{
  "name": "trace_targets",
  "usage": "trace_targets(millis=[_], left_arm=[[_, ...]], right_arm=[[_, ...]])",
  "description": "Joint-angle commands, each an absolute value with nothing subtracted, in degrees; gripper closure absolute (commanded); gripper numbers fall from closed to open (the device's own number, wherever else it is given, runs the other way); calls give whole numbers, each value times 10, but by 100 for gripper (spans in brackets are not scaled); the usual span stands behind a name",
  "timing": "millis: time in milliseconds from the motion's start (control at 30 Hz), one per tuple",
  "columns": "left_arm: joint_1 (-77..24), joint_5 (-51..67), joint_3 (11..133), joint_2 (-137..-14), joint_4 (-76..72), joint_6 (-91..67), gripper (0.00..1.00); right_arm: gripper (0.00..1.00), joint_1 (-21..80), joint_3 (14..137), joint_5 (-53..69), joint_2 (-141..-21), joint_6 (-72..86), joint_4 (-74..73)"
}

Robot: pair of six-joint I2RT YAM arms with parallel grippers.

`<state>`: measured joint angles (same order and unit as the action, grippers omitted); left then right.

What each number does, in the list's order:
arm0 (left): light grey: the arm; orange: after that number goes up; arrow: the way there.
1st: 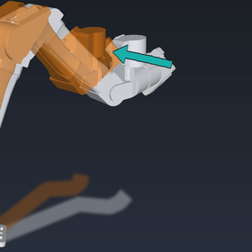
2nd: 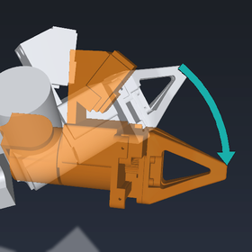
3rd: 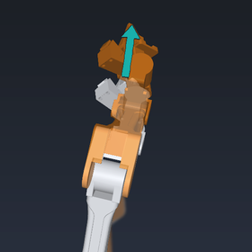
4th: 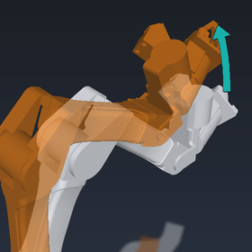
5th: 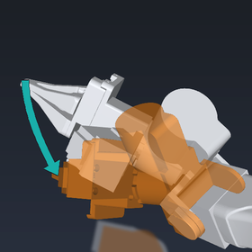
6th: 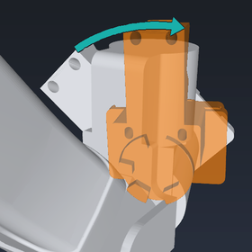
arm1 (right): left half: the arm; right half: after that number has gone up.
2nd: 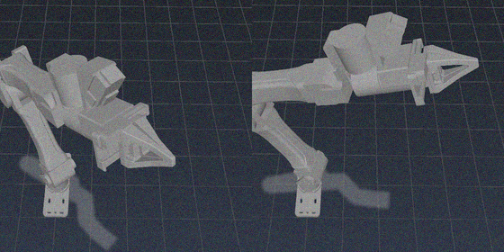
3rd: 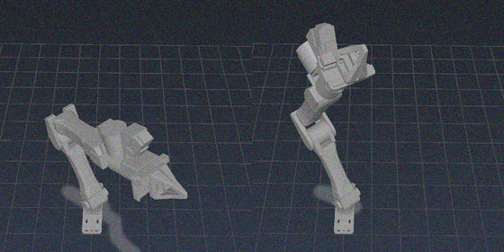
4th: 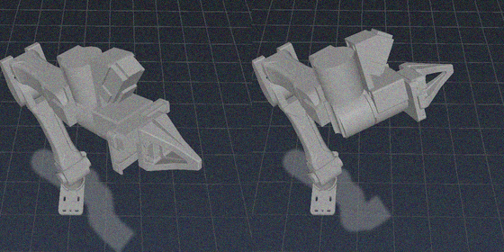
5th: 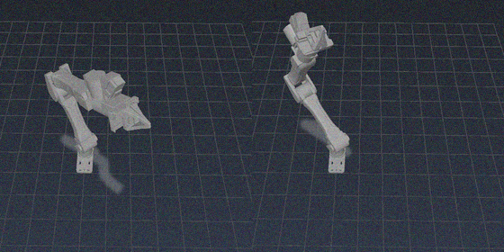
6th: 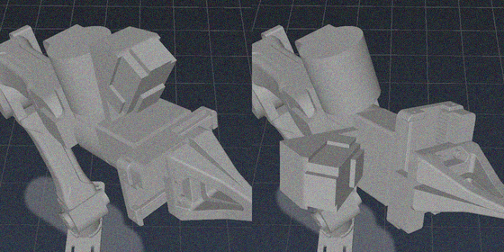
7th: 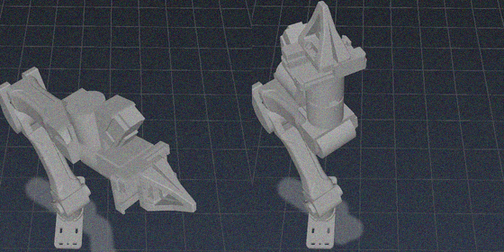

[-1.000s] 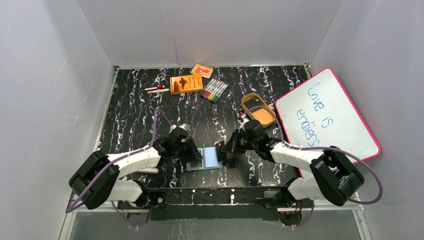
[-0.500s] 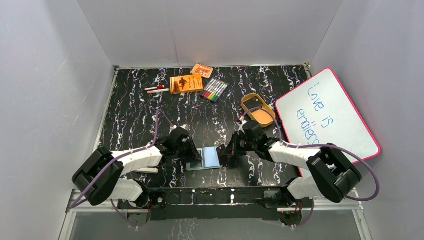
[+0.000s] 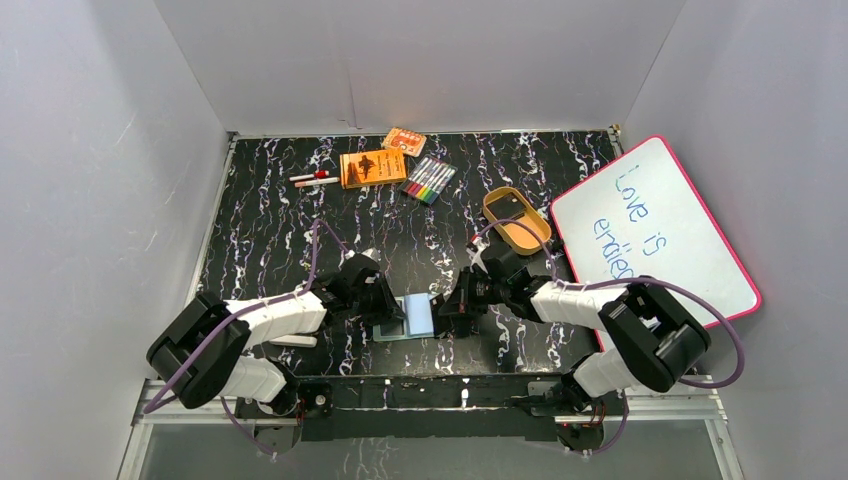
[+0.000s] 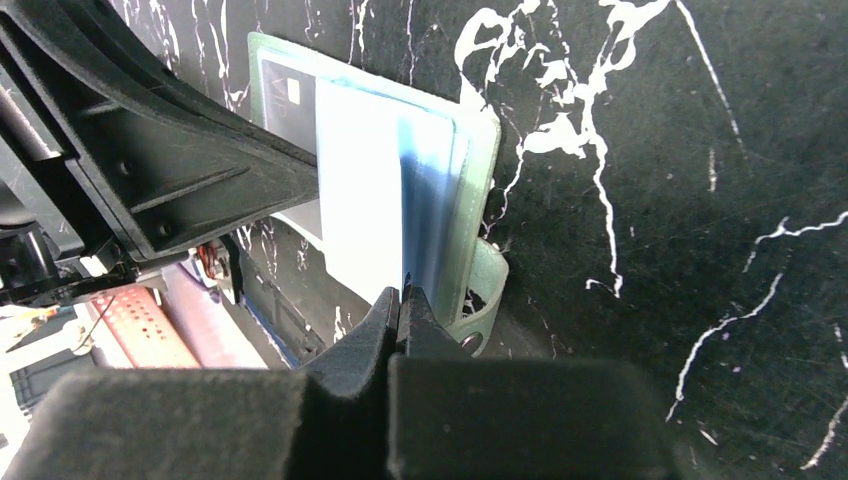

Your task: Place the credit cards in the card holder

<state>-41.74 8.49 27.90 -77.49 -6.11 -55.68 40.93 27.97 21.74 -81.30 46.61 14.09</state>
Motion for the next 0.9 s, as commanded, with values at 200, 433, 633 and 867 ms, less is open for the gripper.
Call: trace_targets(millis=[200,433,633,867], left_arm=[[-414,78,285,-781,-33,-550,92],[-414,62,303,-748,-4,-542,83],[-414,65,335,-719,29,-541,53],[-414,69,358,-722,43,-525,46]], right_arm=[[100,415,296,221,-781,474,168],[100,414,294,220,-756,464,151],[100,414,288,224,-764,468,163],[100,415,290,228,-765,470,167]])
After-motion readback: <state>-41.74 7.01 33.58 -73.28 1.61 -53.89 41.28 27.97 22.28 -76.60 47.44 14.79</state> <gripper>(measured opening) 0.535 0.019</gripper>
